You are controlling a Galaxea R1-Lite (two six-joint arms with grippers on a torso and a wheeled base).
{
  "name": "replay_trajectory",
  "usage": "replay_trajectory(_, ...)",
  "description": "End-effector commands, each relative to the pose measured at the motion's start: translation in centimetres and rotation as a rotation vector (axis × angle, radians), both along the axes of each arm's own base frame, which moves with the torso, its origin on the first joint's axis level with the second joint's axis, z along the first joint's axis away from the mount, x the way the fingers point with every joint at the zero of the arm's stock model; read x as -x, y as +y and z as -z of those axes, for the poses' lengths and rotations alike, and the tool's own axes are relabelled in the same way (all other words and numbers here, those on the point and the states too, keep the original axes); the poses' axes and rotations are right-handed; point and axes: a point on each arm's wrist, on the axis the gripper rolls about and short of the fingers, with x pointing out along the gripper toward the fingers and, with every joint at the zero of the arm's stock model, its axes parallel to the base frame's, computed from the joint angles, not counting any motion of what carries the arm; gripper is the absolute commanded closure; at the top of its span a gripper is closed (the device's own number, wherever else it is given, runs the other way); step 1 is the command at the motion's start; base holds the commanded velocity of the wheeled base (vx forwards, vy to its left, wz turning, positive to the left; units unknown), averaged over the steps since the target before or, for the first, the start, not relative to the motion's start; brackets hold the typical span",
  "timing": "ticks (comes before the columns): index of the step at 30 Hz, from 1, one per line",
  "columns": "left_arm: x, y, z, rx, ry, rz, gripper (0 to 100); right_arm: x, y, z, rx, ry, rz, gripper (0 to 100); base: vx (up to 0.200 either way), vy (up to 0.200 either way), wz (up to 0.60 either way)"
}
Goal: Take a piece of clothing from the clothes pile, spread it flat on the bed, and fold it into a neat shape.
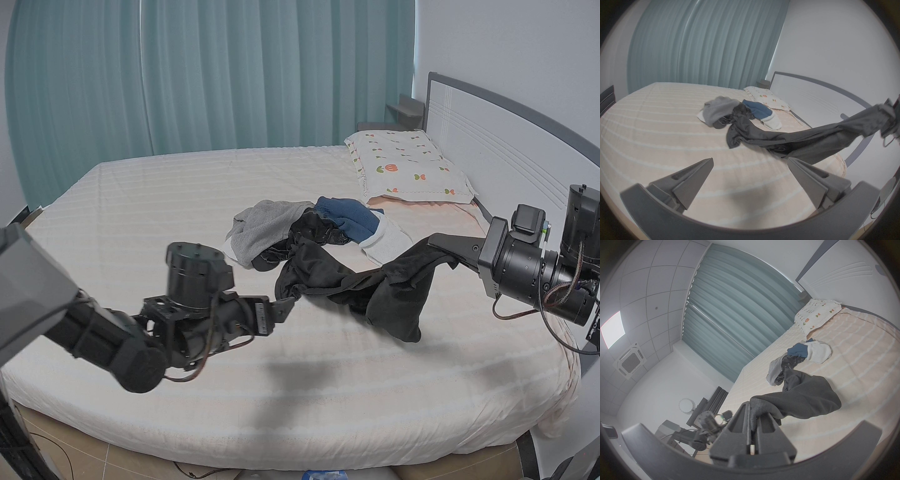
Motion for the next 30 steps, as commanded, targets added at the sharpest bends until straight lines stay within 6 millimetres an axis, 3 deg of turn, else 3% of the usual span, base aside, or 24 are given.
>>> replay_trajectory(1, -1.8, -3.7, 4.1, -0.067, 0.065, 0.046, 0, 1.2, 0.0, -1.2, -0.021, -0.042, -0.016, 100, 0.000, 0.000, 0.00)
replay_trajectory(12, -4.1, -5.0, 6.1, -0.108, 0.082, 0.036, 0, 2.1, -0.5, -2.4, -0.045, -0.083, -0.018, 100, 0.000, 0.000, 0.00)
replay_trajectory(22, -8.0, -4.1, 9.2, -0.142, 0.086, -0.035, 0, 2.3, -0.8, -2.7, -0.055, -0.095, -0.012, 100, 0.000, 0.000, 0.00)
replay_trajectory(30, -10.8, -5.1, 11.3, -0.156, 0.047, -0.032, 0, 1.9, -0.8, -2.4, -0.052, -0.084, -0.001, 100, 0.000, 0.000, 0.00)
